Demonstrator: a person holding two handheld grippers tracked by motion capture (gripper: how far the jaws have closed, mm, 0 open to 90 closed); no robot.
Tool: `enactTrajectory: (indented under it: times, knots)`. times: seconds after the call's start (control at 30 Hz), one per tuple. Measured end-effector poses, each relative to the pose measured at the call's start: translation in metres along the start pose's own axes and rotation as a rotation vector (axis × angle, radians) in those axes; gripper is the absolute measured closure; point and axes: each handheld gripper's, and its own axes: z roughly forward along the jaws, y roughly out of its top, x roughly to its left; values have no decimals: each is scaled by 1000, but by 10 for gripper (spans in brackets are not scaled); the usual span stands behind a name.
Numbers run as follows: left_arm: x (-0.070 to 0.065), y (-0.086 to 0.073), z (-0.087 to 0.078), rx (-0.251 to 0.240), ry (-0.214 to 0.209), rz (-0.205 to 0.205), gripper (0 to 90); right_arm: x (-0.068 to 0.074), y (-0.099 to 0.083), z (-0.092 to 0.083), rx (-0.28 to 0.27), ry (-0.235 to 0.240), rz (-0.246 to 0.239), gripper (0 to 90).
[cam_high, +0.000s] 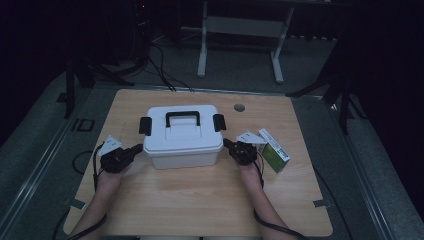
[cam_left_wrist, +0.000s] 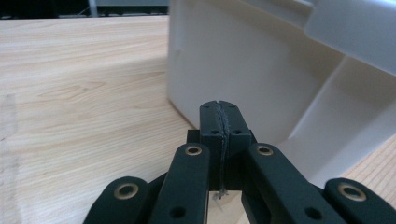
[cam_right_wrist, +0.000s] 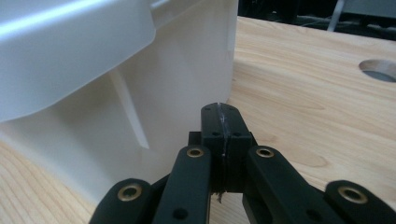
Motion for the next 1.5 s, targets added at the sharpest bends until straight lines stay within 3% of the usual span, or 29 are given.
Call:
enactTrajectory:
  times: [0.13, 0.43, 0.8, 0.93, 1.33, 1.5]
  knots:
    - [-5, 1, 8, -17, -14, 15, 900, 3, 1, 5, -8, 26, 20, 900]
    - [-6, 2, 12, -40, -51, 9, 900, 10, 6, 9, -8, 58, -1, 899]
    - [-8, 4, 12, -24, -58, 10, 900, 9, 5, 7, -10, 79, 28, 900]
    - [-10, 2, 12, -27, -61, 2, 900, 9, 4, 4, -7, 78, 32, 900]
    - [-27, 1, 8, 0, -70, 32, 900, 11, -3, -14, 4, 74, 26, 900]
    - [-34, -3, 5, -10, -84, 11, 900, 13, -9, -25, 0, 81, 27, 900]
